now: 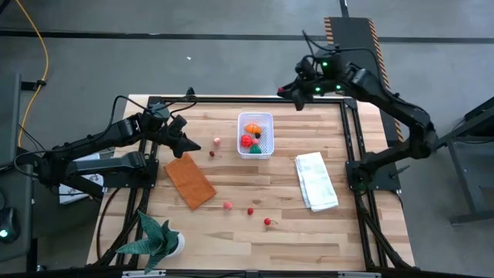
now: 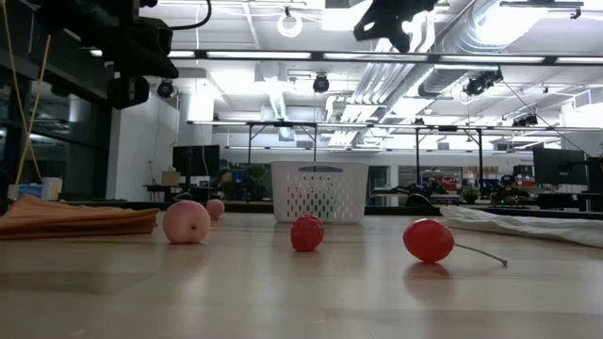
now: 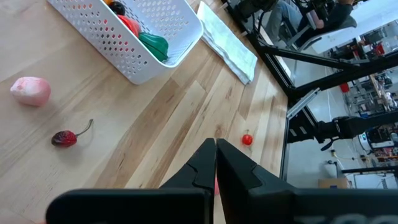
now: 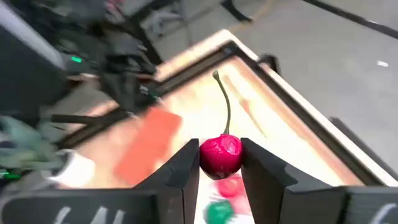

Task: Pick and placing Produce into tupperware
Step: Put the red cherry into the white bin

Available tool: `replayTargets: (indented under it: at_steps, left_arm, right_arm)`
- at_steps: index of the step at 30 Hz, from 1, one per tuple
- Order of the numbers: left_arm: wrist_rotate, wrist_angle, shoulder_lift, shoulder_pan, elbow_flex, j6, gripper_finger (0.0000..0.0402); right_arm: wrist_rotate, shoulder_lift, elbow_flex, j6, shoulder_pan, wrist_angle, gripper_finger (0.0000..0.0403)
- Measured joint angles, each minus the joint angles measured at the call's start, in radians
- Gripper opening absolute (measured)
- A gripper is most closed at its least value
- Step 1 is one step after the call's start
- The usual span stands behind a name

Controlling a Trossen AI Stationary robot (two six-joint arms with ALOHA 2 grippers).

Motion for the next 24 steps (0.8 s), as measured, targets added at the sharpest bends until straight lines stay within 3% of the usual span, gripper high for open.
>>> replayTargets:
  at_steps: [14,24]
  left_arm:
    - [0.0,-0.002,0.0,0.0,0.0,0.0,0.0003]
    - [-0.001,-0.003,0.0,0.0,0.0,0.0,0.0003]
  right_arm:
    - [0.247,0.1,0.0,-0.117,0.045,-0.115,0.0094]
    - [0.265,0.18,0.011,-0.125,0.065,-0.148,0.0094]
